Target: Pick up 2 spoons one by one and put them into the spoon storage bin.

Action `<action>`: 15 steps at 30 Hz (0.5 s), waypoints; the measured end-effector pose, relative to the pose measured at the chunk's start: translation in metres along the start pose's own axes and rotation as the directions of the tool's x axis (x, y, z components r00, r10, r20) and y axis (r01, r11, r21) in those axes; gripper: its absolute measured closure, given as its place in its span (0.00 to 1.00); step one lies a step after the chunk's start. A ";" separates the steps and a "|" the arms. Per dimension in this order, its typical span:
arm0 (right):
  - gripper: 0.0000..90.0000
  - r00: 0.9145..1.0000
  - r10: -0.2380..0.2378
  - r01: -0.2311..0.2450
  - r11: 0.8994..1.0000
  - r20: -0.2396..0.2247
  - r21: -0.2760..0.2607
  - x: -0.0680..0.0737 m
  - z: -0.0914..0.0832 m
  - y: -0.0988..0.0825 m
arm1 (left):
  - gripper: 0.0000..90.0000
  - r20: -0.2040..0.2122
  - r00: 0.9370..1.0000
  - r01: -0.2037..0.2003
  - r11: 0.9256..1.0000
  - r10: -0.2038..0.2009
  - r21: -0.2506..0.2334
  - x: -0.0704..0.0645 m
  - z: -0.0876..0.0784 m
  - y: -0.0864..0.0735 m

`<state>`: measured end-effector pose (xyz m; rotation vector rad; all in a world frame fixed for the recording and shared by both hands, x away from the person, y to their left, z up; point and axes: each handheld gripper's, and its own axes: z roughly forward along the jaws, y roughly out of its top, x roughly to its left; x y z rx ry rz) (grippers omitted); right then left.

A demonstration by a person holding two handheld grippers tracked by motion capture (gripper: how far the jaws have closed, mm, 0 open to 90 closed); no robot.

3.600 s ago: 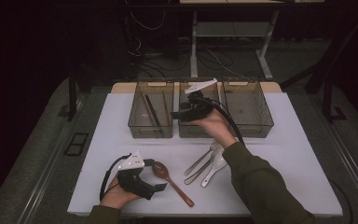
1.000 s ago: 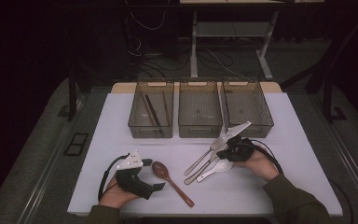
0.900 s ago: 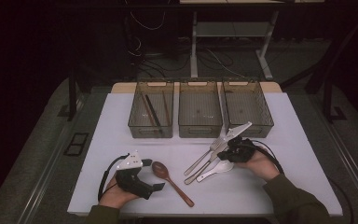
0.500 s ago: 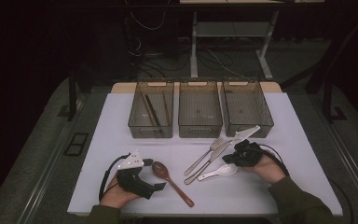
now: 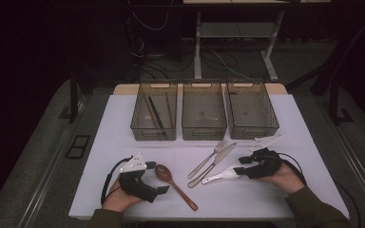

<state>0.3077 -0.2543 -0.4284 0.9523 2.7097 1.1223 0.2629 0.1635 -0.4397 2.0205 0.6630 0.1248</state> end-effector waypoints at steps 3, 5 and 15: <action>0.53 1.000 0.008 -0.009 1.000 -0.012 -0.010 0.000 0.001 -0.004 | 0.00 -0.002 1.000 0.000 1.000 0.000 0.003 0.000 0.000 0.000; 0.52 1.000 0.005 -0.005 1.000 -0.022 -0.013 0.001 0.002 -0.004 | 0.00 -0.001 1.000 0.000 1.000 0.000 0.002 0.000 0.001 0.000; 0.54 0.999 -0.028 0.028 0.999 -0.025 0.020 0.005 0.014 -0.005 | 0.00 0.002 1.000 -0.008 1.000 0.008 0.005 -0.001 0.001 0.001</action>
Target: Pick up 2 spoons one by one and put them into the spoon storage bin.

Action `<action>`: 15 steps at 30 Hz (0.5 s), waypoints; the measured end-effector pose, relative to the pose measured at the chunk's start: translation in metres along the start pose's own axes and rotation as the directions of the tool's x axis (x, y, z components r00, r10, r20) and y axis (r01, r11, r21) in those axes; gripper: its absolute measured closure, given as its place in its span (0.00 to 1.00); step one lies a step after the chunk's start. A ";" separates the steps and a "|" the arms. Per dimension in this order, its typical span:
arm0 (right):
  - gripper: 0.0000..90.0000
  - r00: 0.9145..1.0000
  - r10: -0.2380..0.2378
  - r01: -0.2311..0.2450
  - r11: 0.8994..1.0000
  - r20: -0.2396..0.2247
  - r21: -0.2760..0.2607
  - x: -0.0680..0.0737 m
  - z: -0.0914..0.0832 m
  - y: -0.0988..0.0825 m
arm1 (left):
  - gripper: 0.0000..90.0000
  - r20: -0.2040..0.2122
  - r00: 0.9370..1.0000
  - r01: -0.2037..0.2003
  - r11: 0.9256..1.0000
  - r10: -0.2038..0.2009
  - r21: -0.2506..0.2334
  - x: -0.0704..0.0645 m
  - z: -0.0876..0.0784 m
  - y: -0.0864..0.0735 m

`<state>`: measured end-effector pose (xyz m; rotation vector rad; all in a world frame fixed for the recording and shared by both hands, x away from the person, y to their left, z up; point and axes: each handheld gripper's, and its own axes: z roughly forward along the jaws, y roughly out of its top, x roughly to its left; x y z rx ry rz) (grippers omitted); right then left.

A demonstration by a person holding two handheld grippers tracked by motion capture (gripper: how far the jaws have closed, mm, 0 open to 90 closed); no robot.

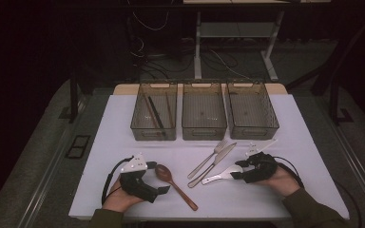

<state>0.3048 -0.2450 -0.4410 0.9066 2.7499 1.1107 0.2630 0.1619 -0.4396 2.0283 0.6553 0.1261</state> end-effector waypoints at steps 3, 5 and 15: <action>0.56 1.000 -0.013 0.013 1.000 -0.002 0.008 0.000 0.000 -0.001 | 0.00 0.002 1.000 0.001 1.000 -0.001 0.003 0.000 0.000 0.000; 0.57 1.000 -0.025 0.025 1.000 -0.002 0.017 0.000 0.001 -0.001 | 0.00 0.002 1.000 0.000 1.000 0.000 0.005 0.000 0.000 0.000; 0.68 0.995 -0.096 0.098 0.994 -0.030 0.040 0.003 0.001 -0.003 | 0.00 0.006 1.000 0.002 1.000 -0.002 0.007 0.001 0.000 -0.001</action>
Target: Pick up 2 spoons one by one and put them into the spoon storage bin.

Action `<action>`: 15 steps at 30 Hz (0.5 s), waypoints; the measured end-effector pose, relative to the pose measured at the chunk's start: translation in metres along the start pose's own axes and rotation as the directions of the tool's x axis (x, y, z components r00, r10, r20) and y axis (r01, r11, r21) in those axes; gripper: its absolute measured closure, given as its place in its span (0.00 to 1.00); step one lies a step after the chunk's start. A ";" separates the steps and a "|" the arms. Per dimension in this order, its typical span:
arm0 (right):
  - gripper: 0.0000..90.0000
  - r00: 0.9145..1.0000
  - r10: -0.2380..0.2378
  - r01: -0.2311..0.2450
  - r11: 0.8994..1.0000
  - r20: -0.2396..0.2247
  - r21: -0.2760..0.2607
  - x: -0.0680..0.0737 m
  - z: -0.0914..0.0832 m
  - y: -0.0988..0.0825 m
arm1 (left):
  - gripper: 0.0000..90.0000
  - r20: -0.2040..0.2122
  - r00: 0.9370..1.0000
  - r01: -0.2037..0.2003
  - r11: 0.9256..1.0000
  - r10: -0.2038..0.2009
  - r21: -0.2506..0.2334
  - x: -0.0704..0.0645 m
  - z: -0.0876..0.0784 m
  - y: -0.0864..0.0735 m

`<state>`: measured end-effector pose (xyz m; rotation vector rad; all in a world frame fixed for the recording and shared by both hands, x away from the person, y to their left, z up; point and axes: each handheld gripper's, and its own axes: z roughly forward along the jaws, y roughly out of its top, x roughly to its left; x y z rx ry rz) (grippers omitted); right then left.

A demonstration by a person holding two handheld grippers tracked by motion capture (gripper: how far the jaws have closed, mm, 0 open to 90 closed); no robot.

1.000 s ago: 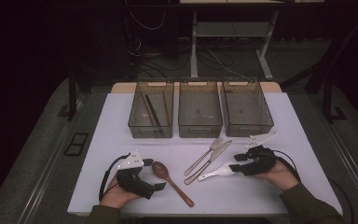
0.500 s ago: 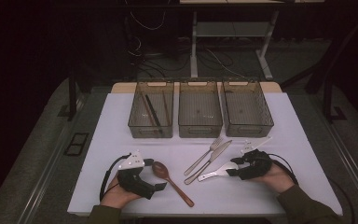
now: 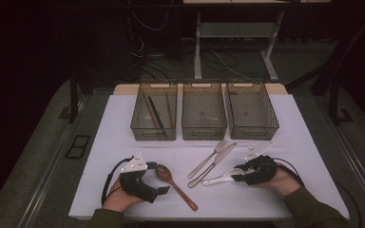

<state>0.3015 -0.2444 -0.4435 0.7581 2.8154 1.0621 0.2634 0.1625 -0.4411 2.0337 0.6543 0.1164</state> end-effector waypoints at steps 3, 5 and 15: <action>0.74 1.000 -0.004 0.004 1.000 -0.029 -0.003 0.000 0.000 0.000 | 0.00 0.002 1.000 -0.001 1.000 0.001 0.003 0.001 0.000 0.000; 0.78 0.999 -0.003 0.003 1.000 -0.035 -0.006 -0.001 0.000 -0.001 | 0.00 0.002 1.000 -0.001 1.000 0.001 0.004 0.001 0.001 0.000; 0.89 0.994 0.028 -0.032 0.999 -0.101 -0.036 -0.010 -0.003 -0.006 | 0.00 0.001 1.000 0.005 1.000 -0.005 0.005 0.003 0.002 0.000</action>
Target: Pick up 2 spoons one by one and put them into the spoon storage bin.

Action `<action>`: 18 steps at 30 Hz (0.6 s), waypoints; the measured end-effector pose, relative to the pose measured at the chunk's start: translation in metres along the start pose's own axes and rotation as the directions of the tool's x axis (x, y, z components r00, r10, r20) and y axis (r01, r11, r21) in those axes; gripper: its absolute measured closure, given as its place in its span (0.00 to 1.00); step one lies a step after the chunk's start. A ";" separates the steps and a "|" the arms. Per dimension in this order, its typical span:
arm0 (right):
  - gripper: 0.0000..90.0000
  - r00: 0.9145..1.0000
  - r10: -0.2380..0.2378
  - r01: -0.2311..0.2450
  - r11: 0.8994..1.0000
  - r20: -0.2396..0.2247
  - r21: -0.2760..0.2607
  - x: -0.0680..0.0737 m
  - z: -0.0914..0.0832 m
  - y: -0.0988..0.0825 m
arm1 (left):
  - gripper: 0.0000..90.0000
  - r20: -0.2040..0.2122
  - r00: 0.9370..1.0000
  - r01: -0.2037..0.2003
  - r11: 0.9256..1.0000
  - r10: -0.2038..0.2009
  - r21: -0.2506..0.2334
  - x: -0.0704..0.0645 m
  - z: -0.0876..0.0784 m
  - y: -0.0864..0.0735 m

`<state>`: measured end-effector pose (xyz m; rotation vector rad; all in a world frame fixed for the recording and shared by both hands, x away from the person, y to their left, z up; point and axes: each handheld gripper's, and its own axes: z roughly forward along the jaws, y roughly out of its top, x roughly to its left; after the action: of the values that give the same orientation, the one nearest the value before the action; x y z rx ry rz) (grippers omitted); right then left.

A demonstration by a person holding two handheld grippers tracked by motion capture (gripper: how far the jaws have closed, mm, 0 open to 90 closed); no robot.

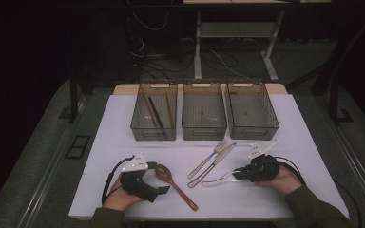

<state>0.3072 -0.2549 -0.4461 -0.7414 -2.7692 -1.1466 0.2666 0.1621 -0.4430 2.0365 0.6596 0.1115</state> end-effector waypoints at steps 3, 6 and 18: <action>0.90 1.000 0.015 -0.016 1.000 -0.018 -0.005 -0.002 0.000 -0.001 | 0.00 0.003 1.000 -0.002 1.000 0.002 0.003 0.000 -0.001 -0.002; 0.90 0.999 0.026 -0.026 1.000 -0.031 -0.008 -0.004 0.000 -0.001 | 0.00 -0.011 1.000 -0.007 1.000 0.007 0.007 0.001 -0.003 -0.004; 0.91 1.000 0.028 -0.028 0.999 0.006 -0.029 -0.002 -0.005 0.002 | 0.00 -0.028 0.999 -0.020 1.000 0.020 0.003 0.005 -0.003 -0.005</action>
<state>0.3088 -0.2578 -0.4412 -0.7856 -2.7442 -1.1840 0.2680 0.1687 -0.4468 2.0473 0.6571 0.1507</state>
